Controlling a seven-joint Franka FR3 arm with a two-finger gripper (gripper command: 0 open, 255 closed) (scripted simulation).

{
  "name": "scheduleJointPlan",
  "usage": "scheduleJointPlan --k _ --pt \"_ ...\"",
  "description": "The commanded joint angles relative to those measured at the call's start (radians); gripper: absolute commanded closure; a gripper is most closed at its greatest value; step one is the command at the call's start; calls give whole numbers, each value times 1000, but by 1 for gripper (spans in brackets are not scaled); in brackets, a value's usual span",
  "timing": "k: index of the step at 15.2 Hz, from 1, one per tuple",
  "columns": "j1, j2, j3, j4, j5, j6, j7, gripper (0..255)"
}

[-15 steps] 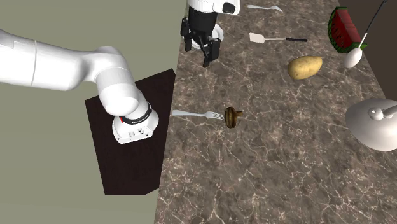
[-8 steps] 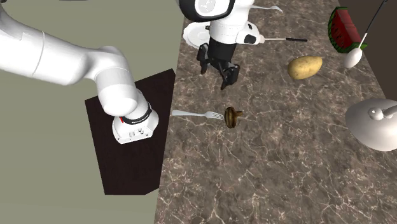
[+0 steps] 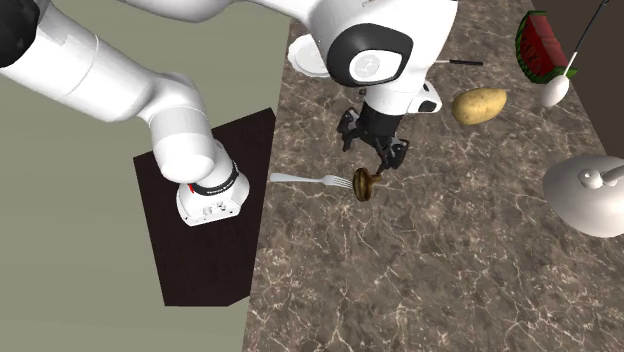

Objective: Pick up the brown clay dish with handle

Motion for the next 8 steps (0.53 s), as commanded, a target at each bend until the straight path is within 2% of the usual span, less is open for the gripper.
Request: scheduleJointPlan --k 1,8 --pt "-3 25 -12 -11 -7 38 -10 0" --pt "-4 68 -25 -54 -15 124 0 0"
